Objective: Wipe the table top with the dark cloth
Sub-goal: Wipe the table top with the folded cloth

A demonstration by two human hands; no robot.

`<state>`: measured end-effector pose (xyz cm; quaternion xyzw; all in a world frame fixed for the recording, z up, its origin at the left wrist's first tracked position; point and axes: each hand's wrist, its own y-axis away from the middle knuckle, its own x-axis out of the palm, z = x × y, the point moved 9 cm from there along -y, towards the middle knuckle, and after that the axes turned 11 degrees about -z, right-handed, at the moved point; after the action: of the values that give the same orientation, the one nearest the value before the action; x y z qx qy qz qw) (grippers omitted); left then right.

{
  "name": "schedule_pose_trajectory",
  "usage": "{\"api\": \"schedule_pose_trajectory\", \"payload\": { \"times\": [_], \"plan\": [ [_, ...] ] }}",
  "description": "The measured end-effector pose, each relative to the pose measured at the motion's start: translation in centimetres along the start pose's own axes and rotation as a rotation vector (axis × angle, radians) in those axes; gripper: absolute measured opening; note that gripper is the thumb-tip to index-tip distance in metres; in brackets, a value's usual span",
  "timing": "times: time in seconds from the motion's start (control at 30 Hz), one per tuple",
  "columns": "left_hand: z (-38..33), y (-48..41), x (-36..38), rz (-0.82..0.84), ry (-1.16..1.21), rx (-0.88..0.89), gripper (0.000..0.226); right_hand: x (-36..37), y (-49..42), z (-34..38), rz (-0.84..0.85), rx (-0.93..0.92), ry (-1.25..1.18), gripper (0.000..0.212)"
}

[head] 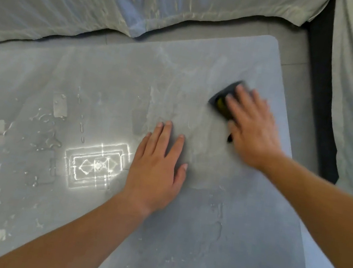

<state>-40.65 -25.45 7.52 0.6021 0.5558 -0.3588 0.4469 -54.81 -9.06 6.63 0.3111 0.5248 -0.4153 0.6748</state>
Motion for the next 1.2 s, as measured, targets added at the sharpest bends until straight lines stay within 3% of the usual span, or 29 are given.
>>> {"api": "schedule_pose_trajectory", "payload": {
  "times": [0.07,0.13,0.2,0.27,0.33,0.37,0.53,0.57,0.7,0.77,0.83,0.9,0.97,1.13,1.2],
  "plan": [
    [0.1,0.2,0.2,0.011,-0.004,0.008,0.066,-0.7,-2.3,-3.2,-0.056,0.238,-0.008,0.056],
    [0.2,0.3,0.2,0.02,0.002,0.013,0.067,-0.6,-2.0,-2.0,-0.083,0.324,0.0,0.057],
    [0.2,0.3,0.0,0.012,0.025,-0.001,0.071,0.2,1.1,1.9,-0.08,0.22,-0.003,0.058],
    [0.2,0.5,-0.4,-0.012,0.041,-0.007,0.071,0.9,5.6,6.0,-0.02,-0.018,-0.023,0.057],
    [0.2,1.3,-0.6,-0.023,0.036,0.002,0.067,1.3,8.1,6.8,0.084,-0.212,-0.007,0.057],
    [0.1,1.7,-0.6,-0.023,0.029,0.01,0.065,1.0,7.4,5.7,0.085,-0.223,-0.003,0.056],
    [-0.2,3.5,0.1,-0.015,0.025,0.015,0.063,-0.6,1.2,-1.9,-0.066,0.377,-0.011,0.056],
    [-0.2,3.8,0.2,-0.02,0.033,0.005,0.066,-0.3,1.3,-0.7,-0.07,0.37,0.014,0.056],
    [-0.3,4.9,0.6,0.024,0.013,0.031,0.067,1.8,4.9,7.7,0.066,-0.129,0.054,0.057],
    [-0.1,5.2,0.7,0.047,-0.014,0.057,0.066,1.7,4.6,7.4,0.126,-0.225,0.065,0.057],
    [-0.1,5.2,0.6,0.041,-0.014,0.07,0.068,1.0,2.1,4.5,0.084,-0.107,0.068,0.056],
    [-0.1,5.3,0.8,0.05,-0.005,0.07,0.069,0.2,0.2,1.2,0.018,0.152,0.027,0.055],
    [0.1,5.4,1.0,0.055,-0.008,0.078,0.071,0.2,0.9,1.5,-0.023,0.266,0.018,0.055],
    [-0.3,5.6,0.9,0.066,-0.016,0.062,0.074,1.3,10.9,6.5,0.116,-0.127,0.037,0.055],
    [-1.0,6.1,0.8,0.063,-0.003,0.087,0.072,0.4,10.7,2.4,0.1,-0.01,0.062,0.056]
  ]
}}
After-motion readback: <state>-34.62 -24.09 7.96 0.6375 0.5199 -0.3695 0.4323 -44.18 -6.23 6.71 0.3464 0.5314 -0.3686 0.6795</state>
